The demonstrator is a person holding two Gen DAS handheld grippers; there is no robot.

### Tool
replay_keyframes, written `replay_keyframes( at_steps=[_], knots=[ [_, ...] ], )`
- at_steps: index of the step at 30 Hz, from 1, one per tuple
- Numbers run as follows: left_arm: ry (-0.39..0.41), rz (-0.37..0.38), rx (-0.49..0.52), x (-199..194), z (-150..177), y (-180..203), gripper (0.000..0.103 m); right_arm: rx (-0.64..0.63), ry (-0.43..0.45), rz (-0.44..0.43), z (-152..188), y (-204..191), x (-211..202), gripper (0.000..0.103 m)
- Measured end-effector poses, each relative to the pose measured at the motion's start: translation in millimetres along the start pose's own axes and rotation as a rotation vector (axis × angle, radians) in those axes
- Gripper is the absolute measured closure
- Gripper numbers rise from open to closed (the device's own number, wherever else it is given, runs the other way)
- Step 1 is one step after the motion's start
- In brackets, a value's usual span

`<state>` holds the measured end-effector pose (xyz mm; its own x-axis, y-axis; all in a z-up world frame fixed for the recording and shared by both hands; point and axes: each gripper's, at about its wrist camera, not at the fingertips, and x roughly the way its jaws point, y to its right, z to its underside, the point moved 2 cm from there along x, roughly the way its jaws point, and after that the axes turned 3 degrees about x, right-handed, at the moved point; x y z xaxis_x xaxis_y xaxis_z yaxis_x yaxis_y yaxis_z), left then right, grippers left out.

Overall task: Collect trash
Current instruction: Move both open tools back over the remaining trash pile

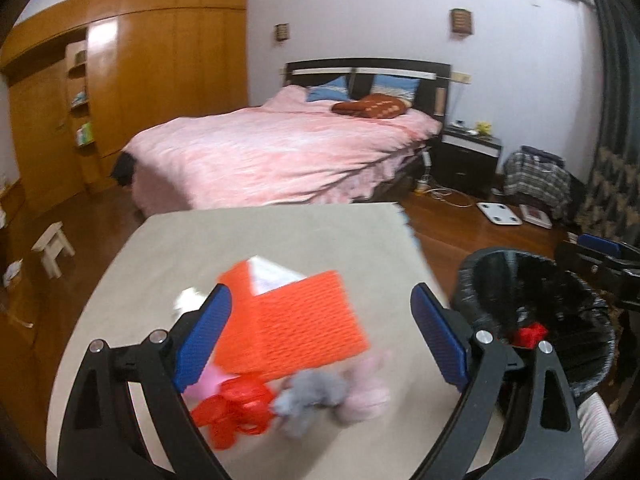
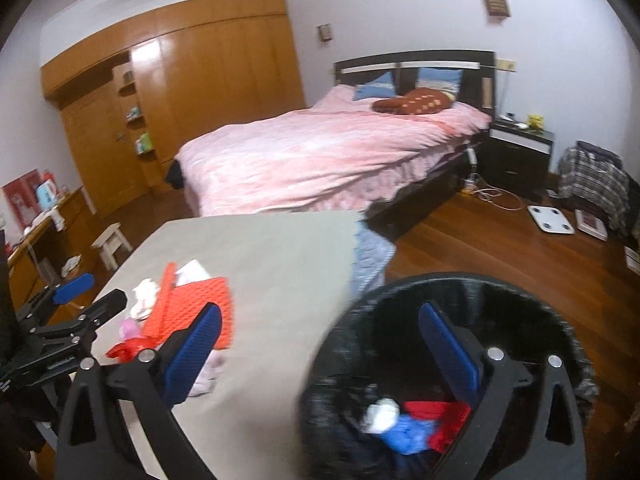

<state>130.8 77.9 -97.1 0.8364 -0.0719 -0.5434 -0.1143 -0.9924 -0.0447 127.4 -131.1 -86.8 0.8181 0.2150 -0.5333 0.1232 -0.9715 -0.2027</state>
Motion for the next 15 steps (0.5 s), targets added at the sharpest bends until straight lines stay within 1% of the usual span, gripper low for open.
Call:
replay_keyframes(
  at_steps=[3, 6, 8, 15],
  knots=[
    [-0.014, -0.044, -0.035, -0.8, 9.9, -26.6, 0.015, -0.022, -0.014, -0.041, 7.1, -23.6, 12.1, 0.006],
    [-0.031, -0.092, -0.039, 0.3, 20.8, -46.9, 0.015, -0.038, -0.030, -0.076, 15.4, -44.8, 24.2, 0.006],
    [-0.040, -0.111, -0.042, 0.9, 27.6, -57.5, 0.015, -0.051, -0.037, -0.094, 20.6, -55.3, 31.0, 0.006],
    [-0.079, -0.119, -0.085, 7.4, 47.7, -84.4, 0.015, -0.094, -0.071, -0.113, 42.0, -80.8, 54.6, 0.006]
  ],
)
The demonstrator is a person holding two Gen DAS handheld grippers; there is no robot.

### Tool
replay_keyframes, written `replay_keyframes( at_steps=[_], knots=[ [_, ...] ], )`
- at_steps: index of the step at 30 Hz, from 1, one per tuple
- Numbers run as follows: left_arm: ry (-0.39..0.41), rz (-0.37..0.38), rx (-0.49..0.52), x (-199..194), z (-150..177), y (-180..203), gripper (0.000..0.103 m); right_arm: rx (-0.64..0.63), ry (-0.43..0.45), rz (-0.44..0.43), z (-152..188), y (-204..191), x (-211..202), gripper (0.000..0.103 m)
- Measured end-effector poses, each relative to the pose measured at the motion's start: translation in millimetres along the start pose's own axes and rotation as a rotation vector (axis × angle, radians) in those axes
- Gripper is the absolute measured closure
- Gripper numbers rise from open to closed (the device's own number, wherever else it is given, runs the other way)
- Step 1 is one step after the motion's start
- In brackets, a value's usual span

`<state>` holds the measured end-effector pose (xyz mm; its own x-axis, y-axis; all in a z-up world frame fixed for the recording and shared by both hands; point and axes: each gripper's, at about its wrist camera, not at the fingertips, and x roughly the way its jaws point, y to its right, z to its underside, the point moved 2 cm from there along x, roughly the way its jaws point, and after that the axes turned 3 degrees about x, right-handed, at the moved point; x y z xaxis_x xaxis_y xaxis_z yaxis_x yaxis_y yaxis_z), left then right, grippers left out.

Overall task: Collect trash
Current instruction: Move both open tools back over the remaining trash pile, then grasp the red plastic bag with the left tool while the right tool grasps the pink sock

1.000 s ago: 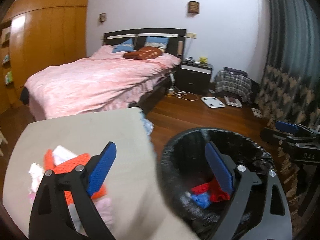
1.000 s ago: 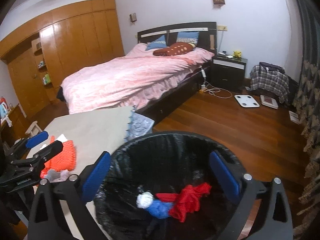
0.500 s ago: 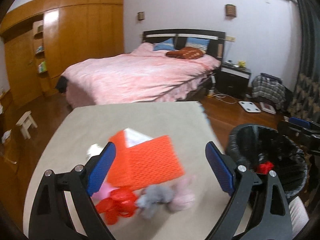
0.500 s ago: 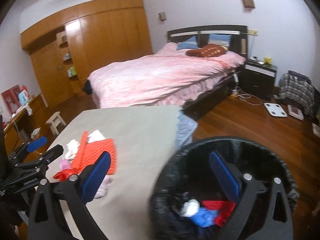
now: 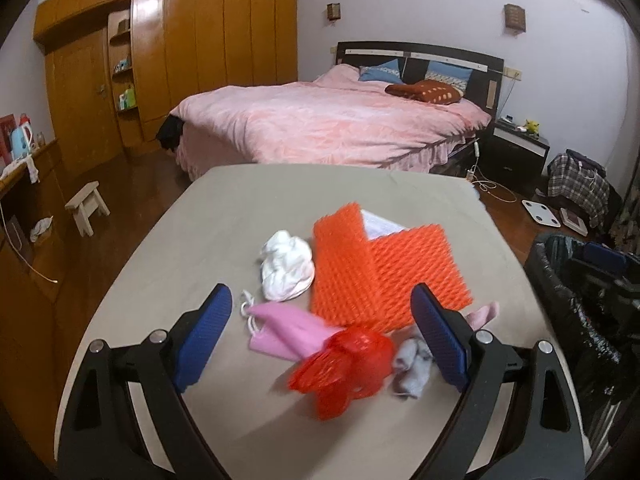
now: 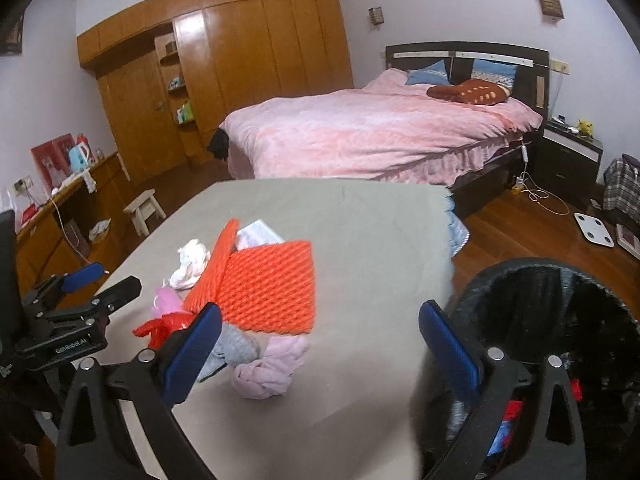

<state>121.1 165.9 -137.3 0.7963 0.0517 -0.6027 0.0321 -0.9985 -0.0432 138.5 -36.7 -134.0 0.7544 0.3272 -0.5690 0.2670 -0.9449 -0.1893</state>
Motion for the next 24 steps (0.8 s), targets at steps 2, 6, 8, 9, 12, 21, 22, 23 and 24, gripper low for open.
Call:
replay_keyframes(
  at_steps=[2, 6, 8, 9, 12, 21, 22, 23, 24],
  knots=[
    [-0.009, 0.006, 0.004, 3.7, 4.7, -2.4, 0.015, -0.003, -0.016, -0.002, 6.6, -4.8, 8.3, 0.006],
    [-0.021, 0.000, 0.022, 9.6, 14.8, -7.8, 0.015, -0.008, -0.059, 0.004, 22.1, -10.7, 25.2, 0.007],
    [-0.027, 0.000, 0.020, 12.4, 20.6, -11.4, 0.015, -0.008, -0.080, 0.007, 28.9, -13.9, 33.8, 0.008],
    [-0.029, -0.001, 0.019, 13.1, 22.9, -12.5, 0.015, -0.007, -0.088, 0.009, 31.7, -14.4, 36.6, 0.008],
    [-0.034, -0.002, 0.012, 17.0, 26.5, -15.9, 0.015, -0.009, -0.114, 0.012, 39.0, -16.3, 46.1, 0.012],
    [-0.054, 0.009, 0.007, 25.6, 36.2, -21.3, 0.015, -0.019, -0.195, -0.018, 55.7, -20.8, 66.2, 0.027],
    [-0.055, 0.011, 0.006, 26.2, 36.2, -20.9, 0.015, -0.023, -0.201, -0.031, 56.3, -22.4, 67.2, 0.030],
    [-0.055, 0.014, 0.006, 26.8, 37.1, -20.9, 0.015, -0.025, -0.205, -0.044, 56.6, -23.7, 67.3, 0.037],
    [-0.056, 0.016, 0.007, 27.4, 37.5, -20.6, 0.015, -0.028, -0.209, -0.056, 56.6, -26.5, 68.3, 0.042]
  ],
)
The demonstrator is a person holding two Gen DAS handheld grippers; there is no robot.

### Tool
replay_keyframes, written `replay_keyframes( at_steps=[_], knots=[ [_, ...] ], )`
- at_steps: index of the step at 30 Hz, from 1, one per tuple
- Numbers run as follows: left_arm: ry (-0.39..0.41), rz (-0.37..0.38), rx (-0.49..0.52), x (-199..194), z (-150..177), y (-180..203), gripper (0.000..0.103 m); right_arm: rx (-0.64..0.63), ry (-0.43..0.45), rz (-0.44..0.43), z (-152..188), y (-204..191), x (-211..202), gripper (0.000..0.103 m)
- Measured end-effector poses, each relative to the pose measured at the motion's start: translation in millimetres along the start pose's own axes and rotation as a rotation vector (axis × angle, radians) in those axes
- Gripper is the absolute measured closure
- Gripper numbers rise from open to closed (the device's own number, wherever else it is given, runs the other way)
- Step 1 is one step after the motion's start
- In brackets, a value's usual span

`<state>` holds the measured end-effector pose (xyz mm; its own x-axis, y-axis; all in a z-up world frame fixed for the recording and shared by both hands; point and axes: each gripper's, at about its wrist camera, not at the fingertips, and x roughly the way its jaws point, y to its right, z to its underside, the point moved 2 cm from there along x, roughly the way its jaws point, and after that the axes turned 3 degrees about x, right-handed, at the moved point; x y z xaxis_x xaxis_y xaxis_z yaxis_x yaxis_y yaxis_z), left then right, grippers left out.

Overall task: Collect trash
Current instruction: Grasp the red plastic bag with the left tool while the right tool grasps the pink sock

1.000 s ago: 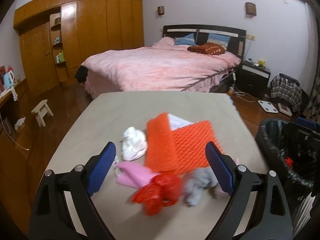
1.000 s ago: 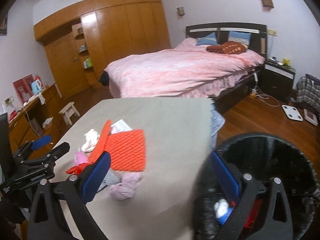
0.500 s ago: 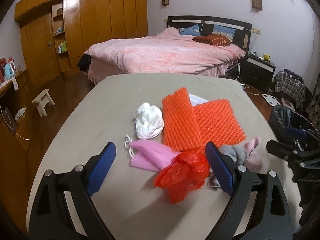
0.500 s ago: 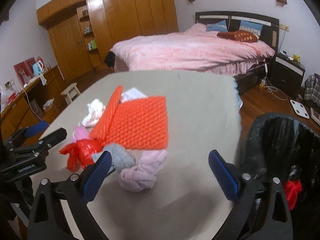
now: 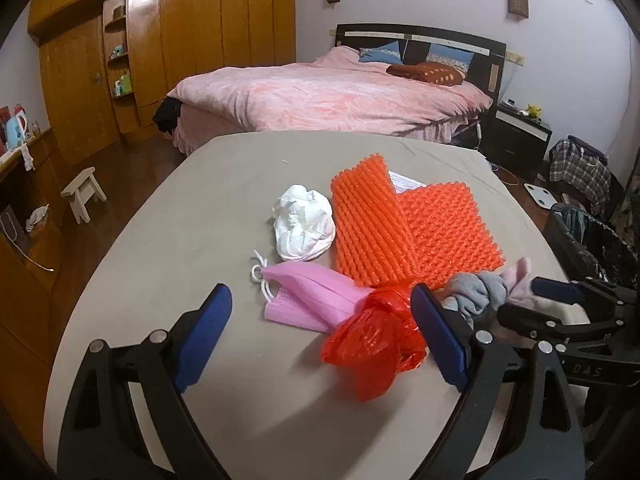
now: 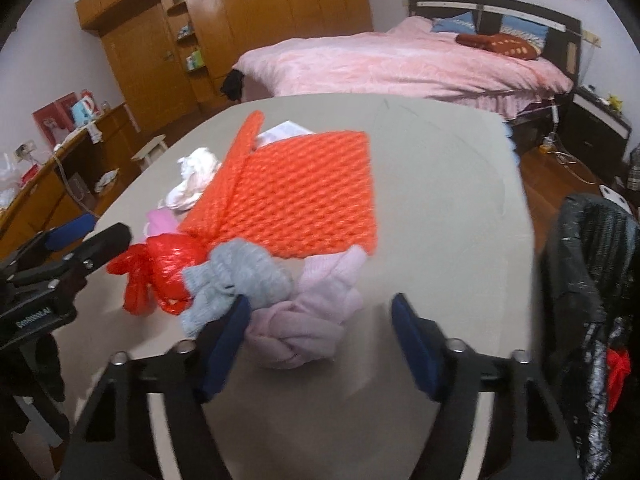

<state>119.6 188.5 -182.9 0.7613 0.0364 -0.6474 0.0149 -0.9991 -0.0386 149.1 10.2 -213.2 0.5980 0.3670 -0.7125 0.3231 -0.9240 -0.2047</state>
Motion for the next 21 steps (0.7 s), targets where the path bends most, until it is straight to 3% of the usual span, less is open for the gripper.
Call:
replay_keyframes(
  at_steps=[3, 11, 21],
  knots=[
    [-0.003, 0.009, 0.001, 1.6, -0.2, 2.5, 0.015, -0.014, -0.012, -0.033, -0.3, -5.8, -0.3, 0.057],
    [-0.026, 0.047, 0.014, 7.7, 3.3, 14.3, 0.031, 0.010, -0.035, -0.080, -2.9, -2.6, -4.8, 0.064],
    [-0.065, 0.113, 0.050, 19.3, 7.2, 34.7, 0.050, -0.008, 0.008, -0.048, -13.9, 4.4, -20.2, 0.064]
  ],
)
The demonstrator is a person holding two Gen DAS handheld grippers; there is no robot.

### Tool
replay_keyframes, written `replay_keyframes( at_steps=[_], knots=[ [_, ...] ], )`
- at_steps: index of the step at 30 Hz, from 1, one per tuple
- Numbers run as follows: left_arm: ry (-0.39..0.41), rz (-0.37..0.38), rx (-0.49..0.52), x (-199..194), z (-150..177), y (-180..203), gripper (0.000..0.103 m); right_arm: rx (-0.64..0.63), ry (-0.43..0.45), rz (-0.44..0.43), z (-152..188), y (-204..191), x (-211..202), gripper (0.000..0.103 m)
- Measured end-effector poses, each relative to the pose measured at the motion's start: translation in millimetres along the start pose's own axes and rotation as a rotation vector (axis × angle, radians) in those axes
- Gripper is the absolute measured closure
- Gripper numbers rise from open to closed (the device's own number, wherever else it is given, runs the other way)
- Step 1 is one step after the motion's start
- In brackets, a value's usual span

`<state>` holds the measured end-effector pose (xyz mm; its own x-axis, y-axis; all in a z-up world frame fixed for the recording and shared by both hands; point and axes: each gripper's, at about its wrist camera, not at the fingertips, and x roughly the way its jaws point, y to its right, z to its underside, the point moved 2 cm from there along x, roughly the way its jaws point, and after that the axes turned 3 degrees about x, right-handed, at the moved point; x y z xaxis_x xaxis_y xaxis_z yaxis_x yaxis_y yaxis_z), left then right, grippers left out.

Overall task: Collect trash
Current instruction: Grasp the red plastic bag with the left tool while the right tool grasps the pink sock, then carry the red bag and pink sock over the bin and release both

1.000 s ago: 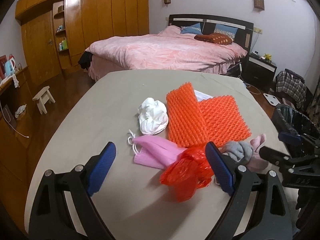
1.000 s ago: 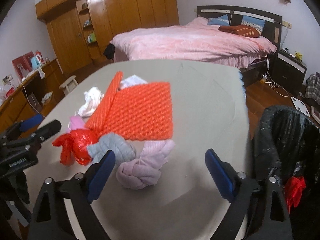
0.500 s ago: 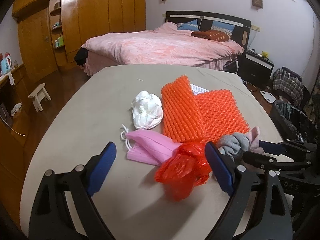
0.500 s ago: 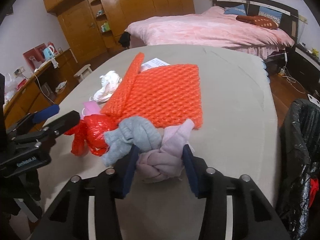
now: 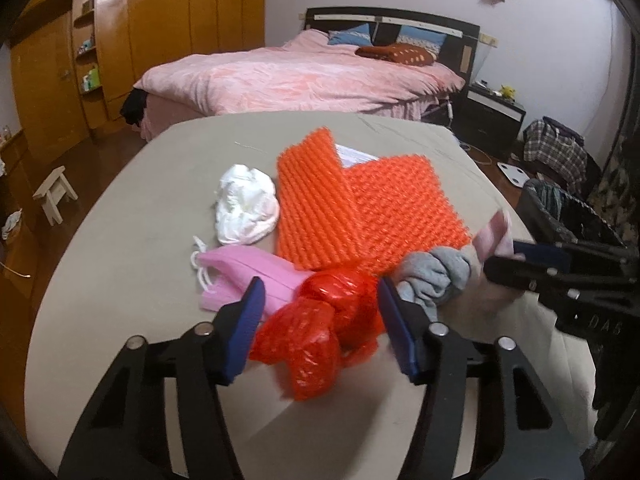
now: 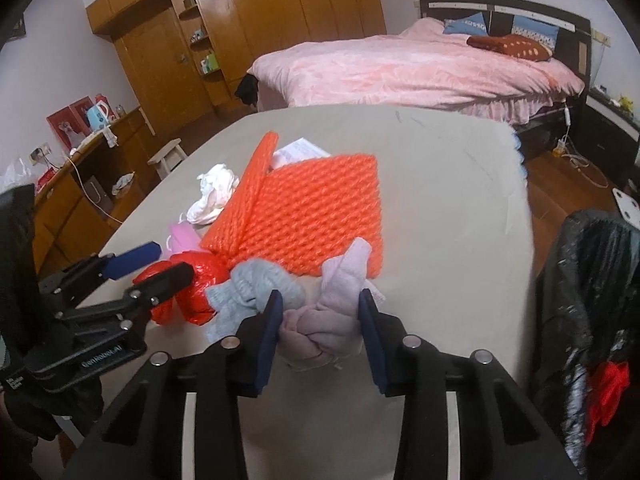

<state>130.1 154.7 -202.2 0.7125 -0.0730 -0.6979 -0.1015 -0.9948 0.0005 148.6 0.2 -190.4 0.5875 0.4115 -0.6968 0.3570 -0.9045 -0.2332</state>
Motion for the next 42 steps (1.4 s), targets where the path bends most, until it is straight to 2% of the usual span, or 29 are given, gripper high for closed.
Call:
replay_keyframes(
  at_steps=[2, 7, 8, 10, 12, 14, 18, 21, 22, 26, 33, 42],
  knots=[
    [-0.018, 0.012, 0.005, 4.7, 1.4, 3.4, 0.062, -0.008, -0.005, 0.014, 0.5, 2.5, 0.4, 0.064],
    [-0.021, 0.028, 0.023, 8.4, 2.1, 10.5, 0.077, 0.009, -0.043, 0.022, 6.4, 11.6, 8.6, 0.059],
    [-0.018, 0.028, 0.025, 8.3, 2.3, 11.0, 0.079, 0.012, -0.045, 0.024, 6.7, 12.8, 8.8, 0.058],
    [-0.012, 0.029, 0.026, 7.6, 2.0, 11.9, 0.081, 0.015, -0.046, 0.027, 7.1, 13.8, 9.4, 0.045],
    [-0.007, 0.029, 0.027, 6.2, 2.1, 12.3, 0.083, 0.012, -0.048, 0.041, 7.6, 14.5, 10.7, 0.038],
    [-0.002, 0.030, 0.032, 4.9, 2.1, 14.0, 0.084, 0.023, -0.056, 0.050, 9.5, 16.6, 13.2, 0.036],
    [0.005, 0.032, 0.033, 2.1, 2.2, 15.7, 0.087, 0.044, -0.081, 0.046, 13.4, 21.0, 19.8, 0.036],
    [0.016, 0.031, 0.030, -1.6, -0.5, 15.6, 0.088, 0.026, -0.095, 0.023, 14.4, 17.4, 21.9, 0.055],
    [0.020, 0.031, 0.028, -3.3, -2.0, 15.5, 0.088, 0.021, -0.099, 0.007, 14.0, 15.8, 21.8, 0.056],
    [0.055, 0.025, 0.025, -16.1, -9.7, 15.2, 0.088, 0.004, -0.081, 0.017, 11.8, 12.5, 12.9, 0.057],
    [0.131, 0.016, 0.020, -43.8, -32.5, 16.9, 0.088, -0.034, 0.022, 0.019, -10.4, 6.3, -25.4, 0.057],
    [0.193, 0.010, 0.014, -70.0, -58.0, 30.5, 0.088, -0.013, 0.122, 0.002, -36.5, 5.3, -73.1, 0.057]
  ],
)
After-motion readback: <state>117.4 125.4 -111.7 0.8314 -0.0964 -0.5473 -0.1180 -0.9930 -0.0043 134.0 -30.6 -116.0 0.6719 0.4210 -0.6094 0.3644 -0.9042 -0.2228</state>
